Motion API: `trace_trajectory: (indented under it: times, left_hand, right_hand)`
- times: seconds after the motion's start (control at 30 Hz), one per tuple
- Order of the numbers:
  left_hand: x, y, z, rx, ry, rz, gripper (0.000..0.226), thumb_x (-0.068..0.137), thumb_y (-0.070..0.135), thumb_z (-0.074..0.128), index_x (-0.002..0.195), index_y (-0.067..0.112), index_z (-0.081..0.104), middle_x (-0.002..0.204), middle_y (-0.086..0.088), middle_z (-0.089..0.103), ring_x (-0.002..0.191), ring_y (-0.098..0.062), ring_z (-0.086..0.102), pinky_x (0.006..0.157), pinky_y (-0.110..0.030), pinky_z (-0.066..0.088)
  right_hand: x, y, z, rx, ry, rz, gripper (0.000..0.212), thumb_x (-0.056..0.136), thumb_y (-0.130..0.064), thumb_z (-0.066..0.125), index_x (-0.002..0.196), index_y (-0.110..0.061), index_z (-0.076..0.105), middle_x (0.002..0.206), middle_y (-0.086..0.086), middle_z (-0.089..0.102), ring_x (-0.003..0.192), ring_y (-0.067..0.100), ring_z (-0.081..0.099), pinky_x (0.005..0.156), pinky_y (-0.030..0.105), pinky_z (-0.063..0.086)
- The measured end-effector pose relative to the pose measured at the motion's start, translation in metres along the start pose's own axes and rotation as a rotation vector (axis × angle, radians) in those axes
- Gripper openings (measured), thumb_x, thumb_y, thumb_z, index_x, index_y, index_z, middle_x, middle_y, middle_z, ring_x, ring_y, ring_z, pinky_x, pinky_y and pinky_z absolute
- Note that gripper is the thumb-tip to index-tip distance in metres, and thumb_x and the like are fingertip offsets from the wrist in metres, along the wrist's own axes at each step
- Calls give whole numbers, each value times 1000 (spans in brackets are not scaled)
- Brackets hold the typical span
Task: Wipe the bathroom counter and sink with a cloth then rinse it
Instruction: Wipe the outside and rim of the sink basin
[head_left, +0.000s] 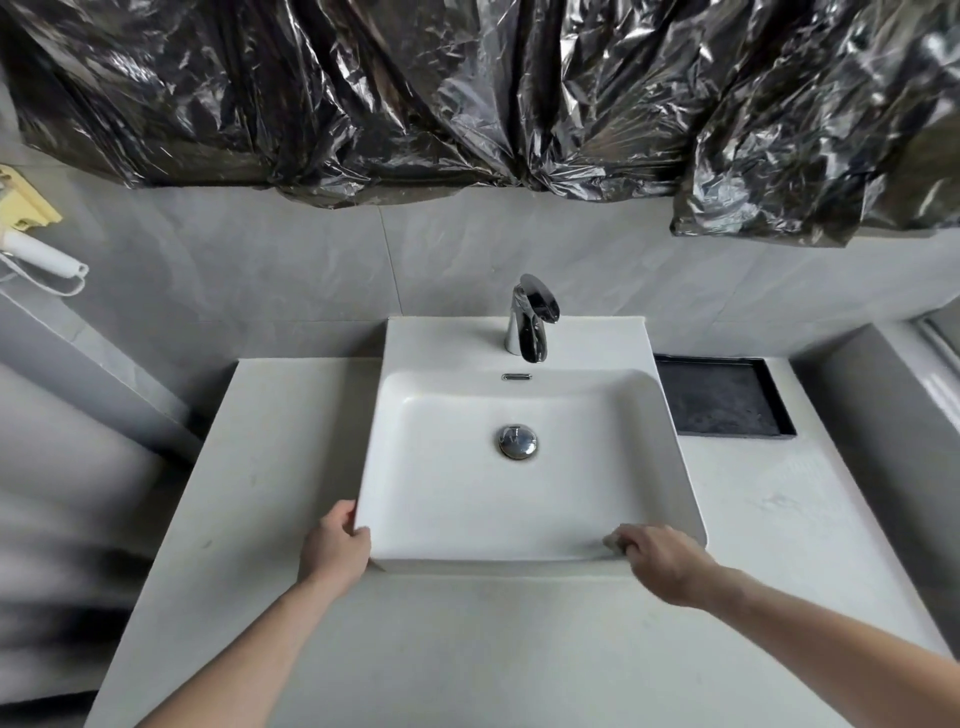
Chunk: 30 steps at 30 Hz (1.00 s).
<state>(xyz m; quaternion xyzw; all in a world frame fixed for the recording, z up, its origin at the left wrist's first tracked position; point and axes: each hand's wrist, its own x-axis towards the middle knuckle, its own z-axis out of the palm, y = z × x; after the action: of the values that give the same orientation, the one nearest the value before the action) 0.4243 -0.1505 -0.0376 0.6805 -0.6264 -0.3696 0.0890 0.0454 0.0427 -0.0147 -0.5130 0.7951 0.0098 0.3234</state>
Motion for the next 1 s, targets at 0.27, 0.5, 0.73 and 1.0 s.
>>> trace_trajectory:
  times: [0.27,0.5,0.73,1.0]
  left_hand:
    - [-5,6,-2,103,-33,-34,35,80,12,59,109,32,65,98,5,72,89,-26,64,72,-30,49]
    - [-17,8,10,177,83,-144,18,73,30,64,90,25,62,88,3,70,80,-29,63,67,-28,48]
    - [-14,10,18,197,117,-181,18,74,23,63,92,19,62,95,-3,71,84,-31,62,69,-28,46]
    - [-7,8,26,235,133,-215,27,74,20,61,101,19,66,103,-8,73,92,-34,66,76,-31,53]
  right_hand:
    - [13,-60,30,60,-5,-113,40,96,-19,39,118,-34,69,131,-16,67,124,18,59,92,27,40]
    - [26,-140,63,99,-70,-288,38,99,-25,40,129,-29,63,135,-5,63,124,25,58,104,35,44]
    - [-1,-20,18,-5,15,-149,35,103,-31,40,127,-35,64,136,-12,64,126,22,59,100,33,45]
    - [-30,59,-1,-89,145,-160,31,106,-28,39,125,-33,63,123,-10,67,120,19,56,93,31,46]
